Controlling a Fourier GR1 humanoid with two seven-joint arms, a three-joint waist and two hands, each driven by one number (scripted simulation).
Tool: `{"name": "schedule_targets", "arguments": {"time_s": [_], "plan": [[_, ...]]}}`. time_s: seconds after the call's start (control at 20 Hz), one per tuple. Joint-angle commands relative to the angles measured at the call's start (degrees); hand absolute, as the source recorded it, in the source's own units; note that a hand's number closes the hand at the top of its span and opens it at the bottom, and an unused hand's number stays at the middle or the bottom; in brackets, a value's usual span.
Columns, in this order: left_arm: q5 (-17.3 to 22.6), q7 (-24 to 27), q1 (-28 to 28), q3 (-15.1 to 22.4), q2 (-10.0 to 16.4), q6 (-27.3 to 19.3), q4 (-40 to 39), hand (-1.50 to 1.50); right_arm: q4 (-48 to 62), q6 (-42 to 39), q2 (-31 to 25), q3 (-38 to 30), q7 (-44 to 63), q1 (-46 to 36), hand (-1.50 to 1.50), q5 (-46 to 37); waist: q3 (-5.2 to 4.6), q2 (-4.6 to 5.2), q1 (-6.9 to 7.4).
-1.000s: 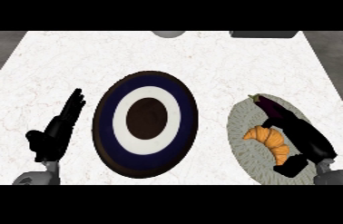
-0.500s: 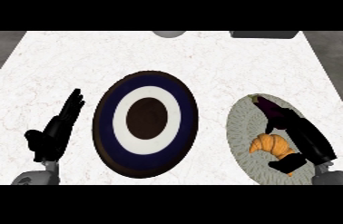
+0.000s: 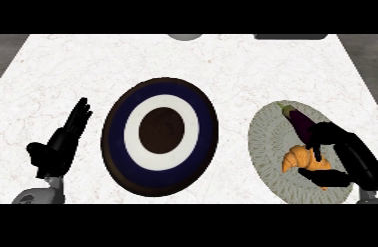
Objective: Pick the croissant from the placemat and place it in the plate
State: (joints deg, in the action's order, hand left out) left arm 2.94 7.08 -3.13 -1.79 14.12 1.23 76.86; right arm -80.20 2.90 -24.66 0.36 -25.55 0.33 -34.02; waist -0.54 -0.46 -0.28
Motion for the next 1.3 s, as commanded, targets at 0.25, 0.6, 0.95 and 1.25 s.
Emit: {"name": "schedule_targets", "arguments": {"time_s": [0.25,0.6,0.95,1.25], "plan": [[-2.12,-0.86,0.16,1.09,-2.45,-1.8,1.28,0.0,-16.38,1.39,4.07,-4.06,0.9,3.64,1.5,5.85,0.55,0.3,-0.03],[0.67,-0.36,0.73,-2.78,1.67,3.71,1.66,0.0,-30.75,-2.8,6.66,-2.76,10.83,3.59,1.5,6.83,0.53,0.36,0.24],[-0.64,-0.21,-0.82,-2.83,-0.73,2.91,-0.01,0.0,-34.86,-7.03,10.35,4.22,23.95,-5.58,1.5,0.98,0.52,0.44,0.4],[-1.53,0.56,0.38,-2.41,-1.63,2.98,-0.08,0.0,-27.12,-5.97,17.84,12.87,27.93,-13.76,1.5,-4.94,0.53,0.47,0.67]]}}
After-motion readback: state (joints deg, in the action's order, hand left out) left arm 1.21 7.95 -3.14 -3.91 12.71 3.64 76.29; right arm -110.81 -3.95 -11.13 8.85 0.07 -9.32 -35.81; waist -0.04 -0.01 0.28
